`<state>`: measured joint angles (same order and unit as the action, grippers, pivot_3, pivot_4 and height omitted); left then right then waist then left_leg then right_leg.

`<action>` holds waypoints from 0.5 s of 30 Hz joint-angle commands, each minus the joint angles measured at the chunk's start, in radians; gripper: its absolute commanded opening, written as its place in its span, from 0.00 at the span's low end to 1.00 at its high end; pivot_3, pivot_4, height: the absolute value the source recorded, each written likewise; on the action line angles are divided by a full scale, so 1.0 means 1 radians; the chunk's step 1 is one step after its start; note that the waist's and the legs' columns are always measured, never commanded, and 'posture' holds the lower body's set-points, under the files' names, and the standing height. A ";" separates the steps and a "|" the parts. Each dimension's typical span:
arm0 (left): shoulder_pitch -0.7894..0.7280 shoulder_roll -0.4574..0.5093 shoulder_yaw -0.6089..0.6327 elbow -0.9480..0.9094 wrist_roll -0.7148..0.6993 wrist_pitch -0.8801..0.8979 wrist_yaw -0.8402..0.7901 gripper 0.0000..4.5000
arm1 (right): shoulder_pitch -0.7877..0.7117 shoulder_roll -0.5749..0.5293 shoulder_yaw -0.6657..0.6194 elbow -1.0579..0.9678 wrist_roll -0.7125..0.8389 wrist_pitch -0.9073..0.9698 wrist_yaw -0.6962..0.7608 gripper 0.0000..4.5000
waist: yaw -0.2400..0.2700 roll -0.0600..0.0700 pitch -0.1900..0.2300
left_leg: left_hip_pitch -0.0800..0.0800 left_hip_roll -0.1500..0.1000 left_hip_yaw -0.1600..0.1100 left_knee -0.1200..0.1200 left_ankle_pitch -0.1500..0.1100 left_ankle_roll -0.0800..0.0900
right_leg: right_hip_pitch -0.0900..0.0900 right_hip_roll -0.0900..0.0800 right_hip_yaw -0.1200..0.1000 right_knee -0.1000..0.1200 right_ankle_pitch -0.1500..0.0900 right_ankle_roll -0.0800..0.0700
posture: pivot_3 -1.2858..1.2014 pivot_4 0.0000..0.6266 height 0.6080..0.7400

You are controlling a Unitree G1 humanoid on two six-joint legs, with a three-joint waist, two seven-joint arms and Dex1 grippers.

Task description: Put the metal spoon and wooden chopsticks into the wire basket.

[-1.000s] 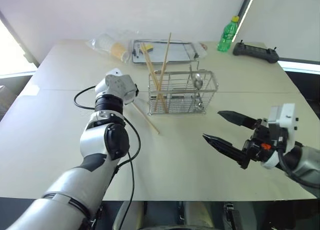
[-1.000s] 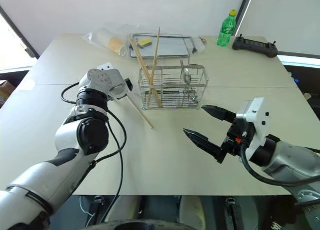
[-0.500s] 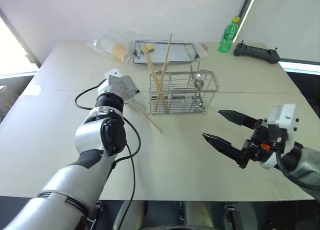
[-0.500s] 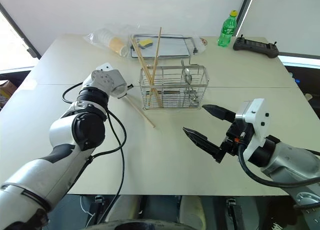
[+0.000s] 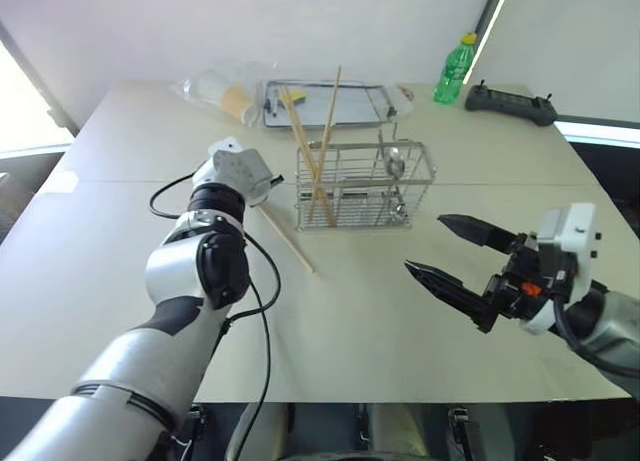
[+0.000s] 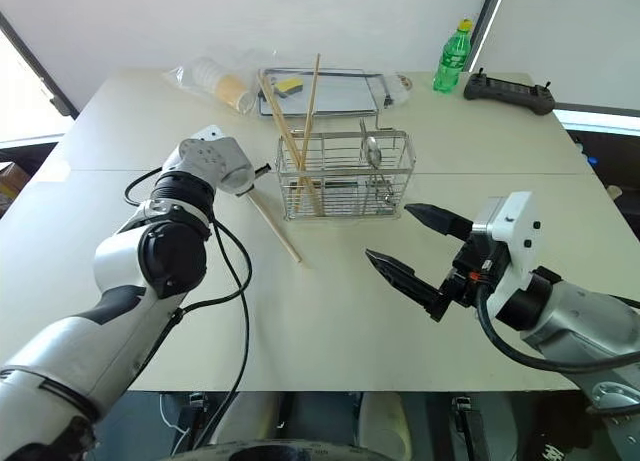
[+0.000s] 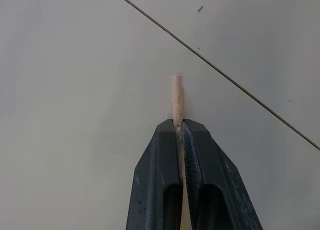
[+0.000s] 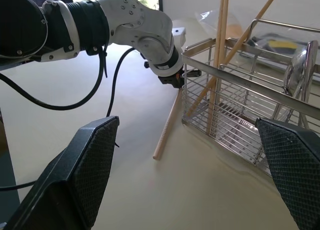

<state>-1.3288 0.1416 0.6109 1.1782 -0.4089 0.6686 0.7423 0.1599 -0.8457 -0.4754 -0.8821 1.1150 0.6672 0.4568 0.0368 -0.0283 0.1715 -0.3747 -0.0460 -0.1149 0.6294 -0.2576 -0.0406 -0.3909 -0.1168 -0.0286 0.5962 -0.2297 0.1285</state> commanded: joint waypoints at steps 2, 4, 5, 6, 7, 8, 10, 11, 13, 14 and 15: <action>-0.018 0.148 -0.010 -0.034 0.015 -0.061 -0.046 0.01 | -0.003 -0.025 -0.035 -0.007 0.023 -0.009 0.012 1.00 | -0.004 0.000 0.000 | 0.000 0.001 0.000 -0.001 0.000 0.000 | -0.001 0.001 0.000 0.000 0.000 0.000 | 0.52 0.24 0.76; -0.035 0.224 -0.058 -0.035 0.056 -0.117 -0.141 0.01 | -0.004 -0.036 -0.045 0.000 0.032 -0.006 0.016 1.00 | -0.004 0.000 0.000 | 0.000 0.001 0.000 -0.002 0.000 0.000 | -0.002 0.001 0.000 0.001 0.000 0.000 | 0.52 0.24 0.76; -0.041 0.247 -0.076 -0.032 0.070 -0.138 -0.177 0.01 | -0.005 -0.040 -0.048 0.003 0.036 -0.005 0.017 1.00 | -0.003 0.000 0.000 | 0.000 0.001 0.001 -0.002 0.000 0.000 | -0.003 0.001 0.000 0.001 0.001 -0.001 | 0.52 0.24 0.76; -0.052 0.278 -0.096 -0.029 0.089 -0.188 -0.226 0.01 | -0.006 -0.044 -0.050 0.007 0.040 -0.005 0.019 1.00 | 0.000 0.000 0.000 | 0.000 0.001 0.001 -0.002 0.000 0.000 | -0.002 0.001 0.000 0.001 0.001 -0.002 | 0.52 0.24 0.76; -0.071 0.305 -0.102 -0.030 0.091 -0.259 -0.301 0.01 | -0.008 -0.048 -0.051 0.012 0.043 -0.005 0.020 1.00 | 0.003 0.000 0.000 | 0.000 0.001 0.001 -0.002 0.000 -0.001 | -0.002 0.001 0.000 0.000 0.002 -0.003 | 0.52 0.24 0.76; -0.092 0.324 -0.106 -0.033 0.089 -0.329 -0.381 0.01 | -0.011 -0.051 -0.050 0.016 0.044 -0.004 0.020 1.00 | 0.008 -0.001 0.001 | -0.001 0.001 0.001 -0.001 0.000 -0.001 | -0.002 0.001 0.000 0.000 0.002 -0.004 | 0.52 0.24 0.76; -0.127 0.341 -0.121 -0.039 0.089 -0.435 -0.517 0.01 | -0.015 -0.056 -0.050 0.021 0.047 -0.003 0.021 1.00 | 0.017 -0.004 0.002 | -0.002 0.000 0.000 0.000 0.000 -0.001 | -0.001 0.000 0.000 -0.001 0.002 -0.004 | 0.52 0.24 0.76; -0.154 0.334 -0.146 -0.074 0.084 -0.494 -0.661 0.01 | -0.016 -0.057 -0.049 0.023 0.049 -0.002 0.021 1.00 | 0.024 -0.005 0.002 | -0.003 0.000 0.000 0.000 0.000 -0.001 | -0.001 0.000 -0.001 -0.001 0.002 -0.004 | 0.52 0.24 0.76; -0.186 0.302 -0.188 -0.193 0.033 -0.541 -0.962 0.01 | -0.025 -0.061 -0.043 0.026 0.060 0.000 0.016 1.00 | 0.031 -0.005 0.002 | -0.004 0.000 0.000 0.001 0.000 -0.001 | -0.001 -0.001 -0.001 -0.003 0.003 -0.004 | 0.52 0.24 0.76; -0.190 0.285 -0.193 -0.249 -0.010 -0.509 -1.068 0.01 | -0.030 -0.063 -0.041 0.027 0.065 0.002 0.013 1.00 | 0.031 -0.005 0.002 | -0.005 -0.001 0.000 0.001 0.000 -0.001 | -0.001 -0.002 -0.001 -0.003 0.003 -0.004 | 0.52 0.24 0.76; -0.179 0.268 -0.193 -0.320 -0.061 -0.456 -1.144 0.01 | -0.036 -0.063 -0.036 0.028 0.068 0.003 0.009 1.00 | 0.031 -0.005 0.002 | -0.006 -0.001 0.000 0.001 0.000 -0.001 | -0.001 -0.002 -0.001 -0.005 0.003 -0.005 | 0.52 0.24 0.76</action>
<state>-1.4756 0.4338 0.4456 0.9842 -0.3928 0.1757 -0.2231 0.1360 -0.8963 -0.4972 -0.8484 1.1622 0.6740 0.4720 0.0675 -0.0332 0.1734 -0.3821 -0.0464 -0.1155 0.6307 -0.2572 -0.0413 -0.3925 -0.1190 -0.0299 0.5902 -0.2268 0.1239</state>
